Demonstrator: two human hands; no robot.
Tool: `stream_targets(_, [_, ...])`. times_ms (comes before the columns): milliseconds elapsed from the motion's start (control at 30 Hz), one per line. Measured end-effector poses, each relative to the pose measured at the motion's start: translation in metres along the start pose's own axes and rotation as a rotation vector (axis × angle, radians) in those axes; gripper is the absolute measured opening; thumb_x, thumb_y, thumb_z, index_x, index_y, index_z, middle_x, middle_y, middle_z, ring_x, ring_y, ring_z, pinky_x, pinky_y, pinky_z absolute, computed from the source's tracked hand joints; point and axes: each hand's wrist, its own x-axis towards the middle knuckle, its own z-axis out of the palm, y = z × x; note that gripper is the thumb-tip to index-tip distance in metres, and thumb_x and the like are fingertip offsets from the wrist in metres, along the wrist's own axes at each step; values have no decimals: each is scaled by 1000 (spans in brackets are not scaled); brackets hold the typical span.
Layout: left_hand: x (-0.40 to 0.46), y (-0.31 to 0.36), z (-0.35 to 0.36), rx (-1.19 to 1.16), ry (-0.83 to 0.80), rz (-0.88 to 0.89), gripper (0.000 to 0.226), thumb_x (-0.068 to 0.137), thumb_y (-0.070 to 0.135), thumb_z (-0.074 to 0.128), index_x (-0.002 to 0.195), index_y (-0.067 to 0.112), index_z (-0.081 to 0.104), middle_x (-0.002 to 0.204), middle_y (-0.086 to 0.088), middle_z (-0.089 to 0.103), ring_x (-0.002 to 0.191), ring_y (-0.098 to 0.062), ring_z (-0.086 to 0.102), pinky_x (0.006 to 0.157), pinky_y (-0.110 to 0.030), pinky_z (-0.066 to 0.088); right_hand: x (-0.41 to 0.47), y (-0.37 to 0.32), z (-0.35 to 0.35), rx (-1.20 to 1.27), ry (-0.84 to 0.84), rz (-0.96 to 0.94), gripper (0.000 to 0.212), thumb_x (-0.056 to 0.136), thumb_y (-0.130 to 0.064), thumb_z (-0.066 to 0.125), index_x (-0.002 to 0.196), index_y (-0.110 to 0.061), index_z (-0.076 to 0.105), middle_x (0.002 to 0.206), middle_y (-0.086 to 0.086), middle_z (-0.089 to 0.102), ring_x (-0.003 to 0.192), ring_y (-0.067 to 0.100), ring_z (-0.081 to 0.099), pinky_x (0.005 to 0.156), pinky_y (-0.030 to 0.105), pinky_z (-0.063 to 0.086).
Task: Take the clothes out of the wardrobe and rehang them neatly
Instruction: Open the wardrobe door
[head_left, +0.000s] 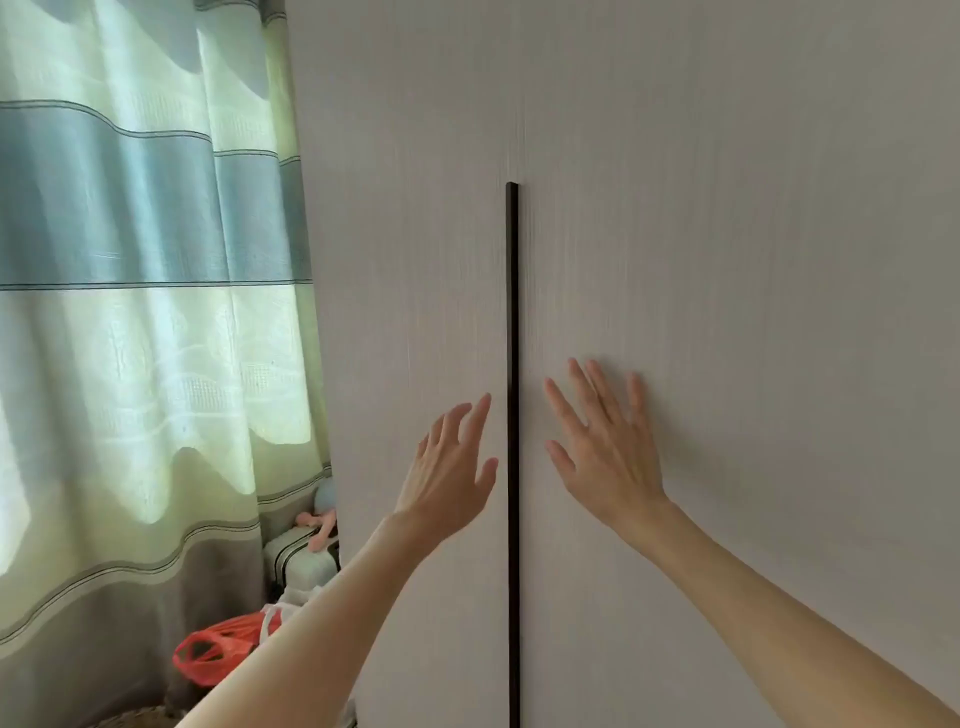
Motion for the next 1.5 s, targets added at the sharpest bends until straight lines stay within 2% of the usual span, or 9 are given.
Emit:
stream_targets(200, [42,-5,31,-347,39,-25,65,96,23,45,148,22,8,125,-1,35,104,-14,45,80,-24,46,-3,12,32,-235,-22,-36,61,91,-44,32,146,-20,26,155,11,13,144,26,9,117,49,3])
stream_targets(367, [49,6,49,-666,138,-130,57,94,12,46,145,24,23,110,1,44,89,-12,52,83,-26,47,-2,12,38,-303,-23,-35,61,92,-47,33,147,-22,26,155,11,15,144,26,11,116,49,6])
stream_targets(700, [29,-6,28,-734,152,-122,49,95,12,46,139,29,31,101,5,48,86,-5,52,71,-11,42,-1,-5,32,-293,-81,94,59,94,-40,41,147,-21,26,155,11,15,144,27,10,115,52,5])
stream_targets(867, [0,-28,2,-744,177,-80,45,93,9,50,125,38,38,87,12,52,79,-2,57,68,-4,43,-10,-60,21,136,-121,288,47,91,-25,42,136,-13,45,146,12,38,138,29,31,112,57,17])
stream_targets(967, [-19,-41,-19,-745,191,-29,52,91,6,53,113,50,36,80,11,56,76,-1,57,69,-10,48,-6,-106,2,894,-201,492,44,97,-18,45,140,-20,36,139,-2,47,128,11,43,111,34,32])
stream_targets(1033, [-31,-50,-33,-746,173,-24,54,90,5,54,115,50,37,80,8,56,77,-2,58,71,-16,52,1,-127,-9,1112,-178,508,42,95,-13,48,136,-22,41,127,-4,56,114,3,53,101,19,41])
stream_targets(1200, [-57,-76,-62,-708,138,-38,47,90,8,55,122,38,40,82,7,55,81,-2,57,75,-17,52,9,-157,-18,1273,-67,370,39,93,-5,50,132,-13,48,111,0,63,99,8,59,86,11,45])
stream_targets(1367, [-80,-104,-85,-752,121,-32,44,87,22,58,122,42,42,82,11,56,81,-10,60,78,-28,55,6,-190,-16,1380,-49,287,41,93,-19,53,130,-34,42,121,-9,58,114,2,54,97,14,41])
stream_targets(1500, [-96,-122,-100,-737,139,-37,43,82,35,53,121,47,41,84,12,56,80,-7,58,74,-24,53,13,-213,-17,1364,18,197,46,89,-24,52,132,-14,41,134,-12,46,127,-3,42,106,16,34])
